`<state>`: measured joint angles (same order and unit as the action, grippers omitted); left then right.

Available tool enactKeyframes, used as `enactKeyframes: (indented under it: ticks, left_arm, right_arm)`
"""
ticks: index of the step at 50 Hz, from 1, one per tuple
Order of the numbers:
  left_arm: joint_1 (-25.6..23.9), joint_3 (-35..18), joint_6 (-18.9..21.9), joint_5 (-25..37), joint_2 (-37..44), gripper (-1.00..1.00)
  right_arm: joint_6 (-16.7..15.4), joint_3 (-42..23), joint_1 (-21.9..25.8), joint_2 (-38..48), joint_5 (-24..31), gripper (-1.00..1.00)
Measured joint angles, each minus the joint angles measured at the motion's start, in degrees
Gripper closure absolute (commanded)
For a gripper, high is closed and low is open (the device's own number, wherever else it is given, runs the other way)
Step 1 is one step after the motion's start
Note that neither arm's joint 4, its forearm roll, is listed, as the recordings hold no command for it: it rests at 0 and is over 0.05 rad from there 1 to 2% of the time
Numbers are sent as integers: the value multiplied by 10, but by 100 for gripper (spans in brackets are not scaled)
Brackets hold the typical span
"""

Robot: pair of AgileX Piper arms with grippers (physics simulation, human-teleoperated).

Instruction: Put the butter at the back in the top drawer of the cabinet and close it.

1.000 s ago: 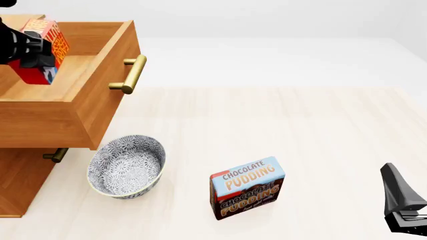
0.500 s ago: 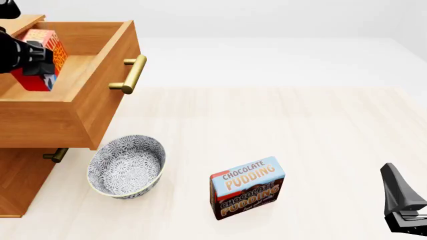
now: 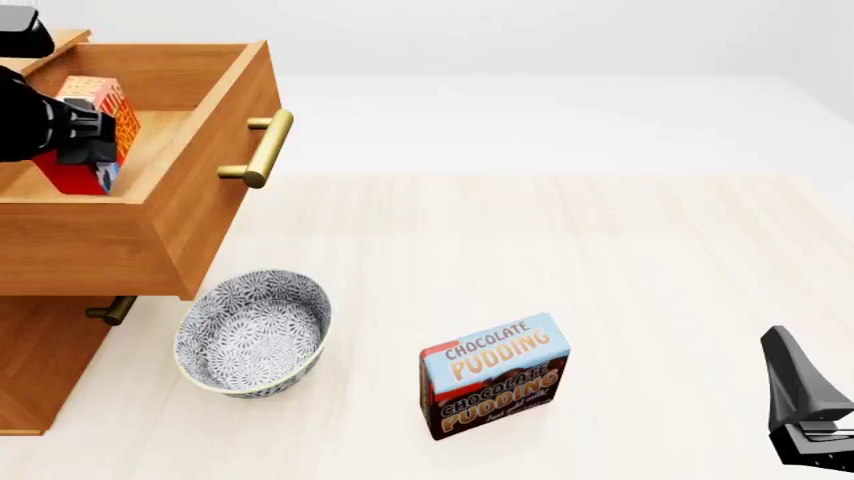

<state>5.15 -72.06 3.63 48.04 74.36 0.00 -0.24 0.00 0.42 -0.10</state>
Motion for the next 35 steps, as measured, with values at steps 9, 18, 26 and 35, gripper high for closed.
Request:
enactKeyframes:
  ticks: [9, 18, 26, 35]
  left_arm:
    - [-1, 3, 0, -7, 9, 100]
    - [0, 4, 3, -10, 15, 100]
    - [4, 5, 7, -13, 18, 100]
    - [12, 7, 14, -15, 20, -100]
  right_arm:
    - [0, 0, 0, 0, 0, -100]
    - [0, 0, 0, 0, 0, -100]
    - [0, 0, 0, 0, 0, -100]
    - [0, 0, 0, 0, 0, -100]
